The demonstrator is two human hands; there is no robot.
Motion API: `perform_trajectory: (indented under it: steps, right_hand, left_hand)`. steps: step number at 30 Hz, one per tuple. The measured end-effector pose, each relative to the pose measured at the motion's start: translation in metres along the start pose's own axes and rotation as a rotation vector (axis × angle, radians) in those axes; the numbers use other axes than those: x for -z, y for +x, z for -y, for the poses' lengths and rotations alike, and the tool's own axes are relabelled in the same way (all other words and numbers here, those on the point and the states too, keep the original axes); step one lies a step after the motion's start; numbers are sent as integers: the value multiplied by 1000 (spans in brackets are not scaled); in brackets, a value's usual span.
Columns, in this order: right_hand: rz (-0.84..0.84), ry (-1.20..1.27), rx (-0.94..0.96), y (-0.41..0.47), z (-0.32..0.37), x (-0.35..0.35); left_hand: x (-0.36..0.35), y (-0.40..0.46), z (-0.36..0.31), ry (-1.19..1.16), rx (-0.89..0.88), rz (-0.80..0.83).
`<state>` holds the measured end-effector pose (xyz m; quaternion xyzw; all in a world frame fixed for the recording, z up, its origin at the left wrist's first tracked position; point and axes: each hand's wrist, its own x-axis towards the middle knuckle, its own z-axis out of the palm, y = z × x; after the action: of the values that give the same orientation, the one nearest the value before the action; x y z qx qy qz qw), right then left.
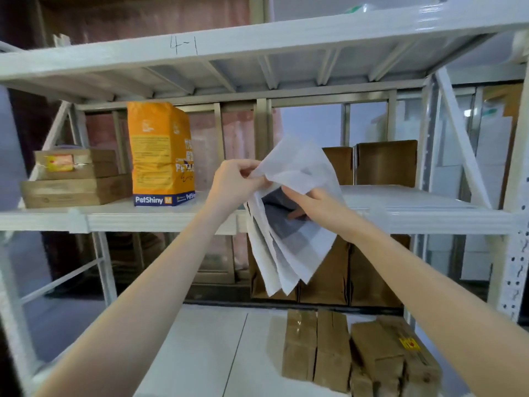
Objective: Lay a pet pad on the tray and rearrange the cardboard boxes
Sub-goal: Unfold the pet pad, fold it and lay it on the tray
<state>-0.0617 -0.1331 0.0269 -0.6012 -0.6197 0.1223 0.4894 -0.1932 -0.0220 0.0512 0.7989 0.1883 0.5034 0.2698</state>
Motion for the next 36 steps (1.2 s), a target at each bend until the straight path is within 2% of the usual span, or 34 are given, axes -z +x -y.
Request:
perform_trajectory:
  steps: [4,16,22,25,28,32,36]
  right_hand:
    - [23,73,-84,-1,13,-21]
    - [58,-120,-34,-1,6,-90]
    - [87,-216,-147,1,-15,-97]
    - [91,-275,-169,-2,-24,-94]
    - [87,-325,-151,-6,-26,-93]
    - [26,-365,-151,-3,-27,-94]
    - [-28,-417,-157,3,-29,-95]
  left_hand:
    - [11,-17,8,78,50,108]
    - [52,-55,62,208,138,282]
    - [68,-66,89,421,201,136]
    - [74,-65,111,560,126,73]
    - [74,-64,122,527,67,40]
    - [63,-63,122,532,-64,182]
    - [43,-69,119,467,-100,379]
